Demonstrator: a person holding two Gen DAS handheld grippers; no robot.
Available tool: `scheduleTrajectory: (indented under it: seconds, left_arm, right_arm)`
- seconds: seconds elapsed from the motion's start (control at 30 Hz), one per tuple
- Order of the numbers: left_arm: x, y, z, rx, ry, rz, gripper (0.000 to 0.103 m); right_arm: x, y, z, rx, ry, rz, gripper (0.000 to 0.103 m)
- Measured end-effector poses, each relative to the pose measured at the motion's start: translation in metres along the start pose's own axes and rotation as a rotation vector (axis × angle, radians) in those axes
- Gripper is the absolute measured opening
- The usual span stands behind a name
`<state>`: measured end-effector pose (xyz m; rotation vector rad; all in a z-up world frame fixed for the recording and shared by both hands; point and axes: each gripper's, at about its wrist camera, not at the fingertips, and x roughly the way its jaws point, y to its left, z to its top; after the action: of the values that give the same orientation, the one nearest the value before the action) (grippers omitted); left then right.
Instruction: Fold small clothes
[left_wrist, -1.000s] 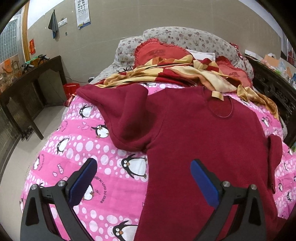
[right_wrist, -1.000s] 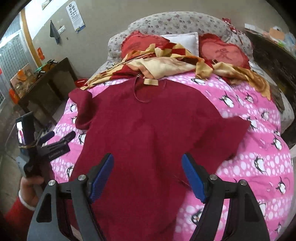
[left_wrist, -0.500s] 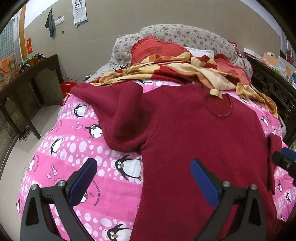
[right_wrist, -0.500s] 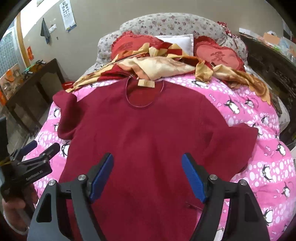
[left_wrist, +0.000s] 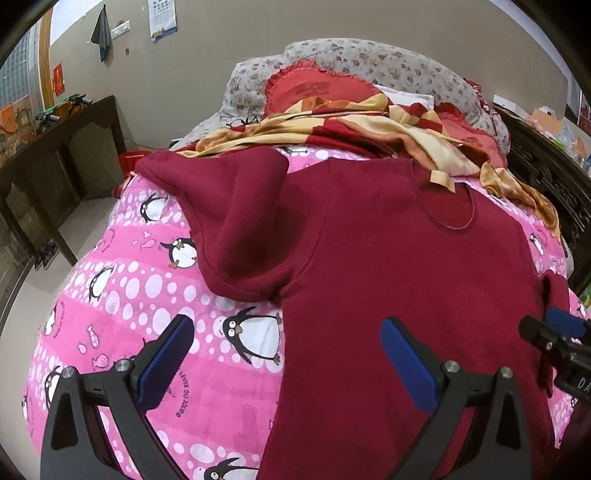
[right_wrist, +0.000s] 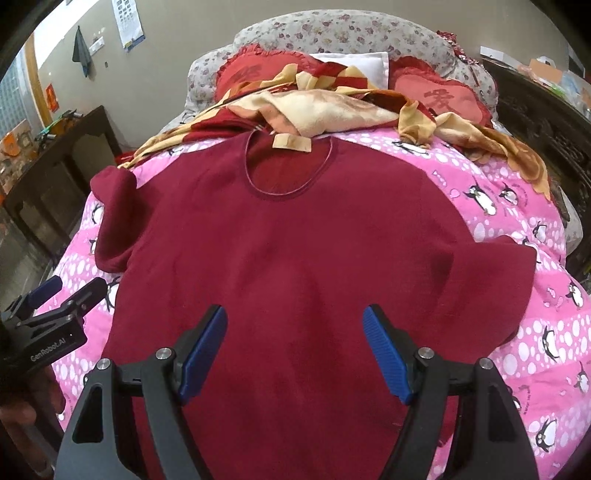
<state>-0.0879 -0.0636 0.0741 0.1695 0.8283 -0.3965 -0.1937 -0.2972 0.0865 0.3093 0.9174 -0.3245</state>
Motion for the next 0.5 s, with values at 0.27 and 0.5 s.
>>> scheduleTrajectory:
  seconds: [0.27, 0.5]
  left_arm:
    - [0.012, 0.003, 0.000, -0.014, 0.022, 0.006, 0.103]
    - [0.020, -0.002, 0.001, -0.001, 0.029, 0.003, 0.103]
  right_arm:
    - [0.013, 0.003, 0.000, -0.004, 0.002, -0.015, 0.098]
    - [0.022, -0.004, 0.000, 0.019, 0.010, -0.035, 0.098]
